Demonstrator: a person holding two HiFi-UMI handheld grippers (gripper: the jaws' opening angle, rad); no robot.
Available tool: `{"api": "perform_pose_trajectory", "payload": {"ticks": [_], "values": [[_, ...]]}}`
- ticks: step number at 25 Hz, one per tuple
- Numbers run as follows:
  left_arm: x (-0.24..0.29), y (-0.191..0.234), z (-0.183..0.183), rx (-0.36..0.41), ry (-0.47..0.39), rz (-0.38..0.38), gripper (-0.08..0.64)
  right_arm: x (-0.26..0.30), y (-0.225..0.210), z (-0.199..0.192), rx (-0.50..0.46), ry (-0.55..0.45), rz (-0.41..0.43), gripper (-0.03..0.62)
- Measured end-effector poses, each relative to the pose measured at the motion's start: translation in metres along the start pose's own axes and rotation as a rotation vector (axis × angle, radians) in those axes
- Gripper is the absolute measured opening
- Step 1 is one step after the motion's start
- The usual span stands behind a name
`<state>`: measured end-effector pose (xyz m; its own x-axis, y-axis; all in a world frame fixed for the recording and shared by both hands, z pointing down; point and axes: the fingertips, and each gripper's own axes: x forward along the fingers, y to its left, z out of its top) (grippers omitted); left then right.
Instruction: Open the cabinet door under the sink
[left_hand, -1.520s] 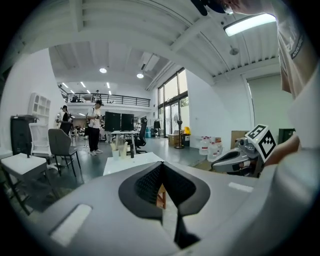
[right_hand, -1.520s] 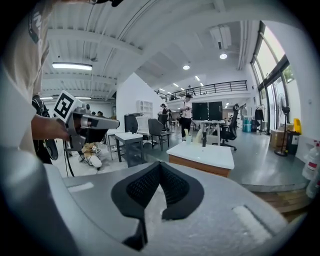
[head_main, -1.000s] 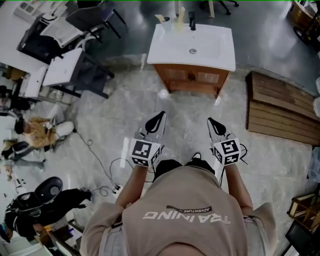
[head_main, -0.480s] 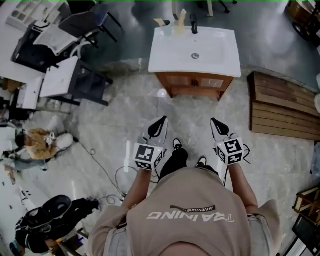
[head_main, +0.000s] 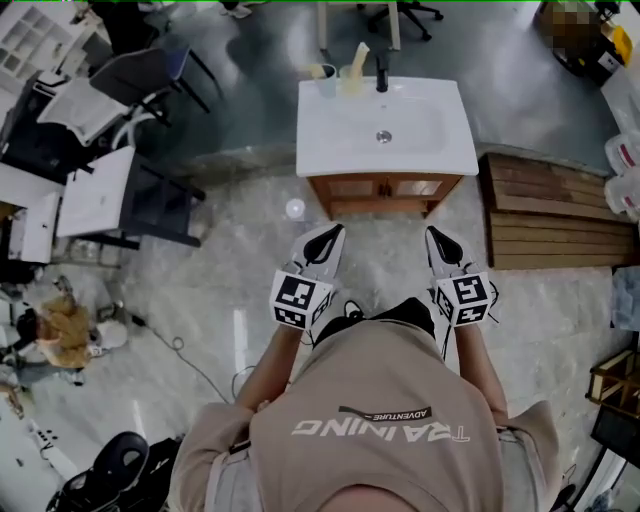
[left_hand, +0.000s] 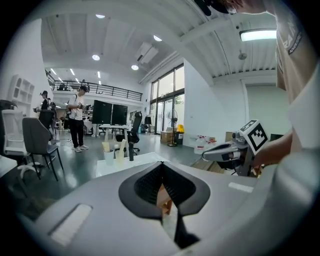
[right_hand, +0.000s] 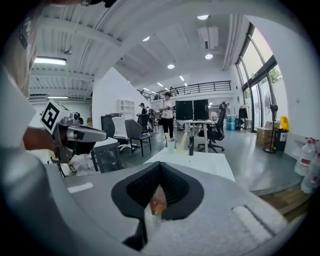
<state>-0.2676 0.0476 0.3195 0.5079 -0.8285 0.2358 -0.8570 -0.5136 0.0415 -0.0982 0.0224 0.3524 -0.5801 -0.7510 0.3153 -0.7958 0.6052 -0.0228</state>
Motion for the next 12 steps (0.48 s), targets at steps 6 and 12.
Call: {"api": "perform_pose_trajectory", "payload": {"ticks": [6, 12], "values": [[0.0, 0.035, -0.009, -0.06, -0.005, 0.019, 0.018, 0.024, 0.018, -0.007, -0.018, 0.062, 0.006, 0.002], [0.02, 0.057, -0.011, -0.073, 0.014, 0.06, 0.018, 0.056, 0.003, 0.009, -0.026, 0.037, 0.038, 0.002]]}}
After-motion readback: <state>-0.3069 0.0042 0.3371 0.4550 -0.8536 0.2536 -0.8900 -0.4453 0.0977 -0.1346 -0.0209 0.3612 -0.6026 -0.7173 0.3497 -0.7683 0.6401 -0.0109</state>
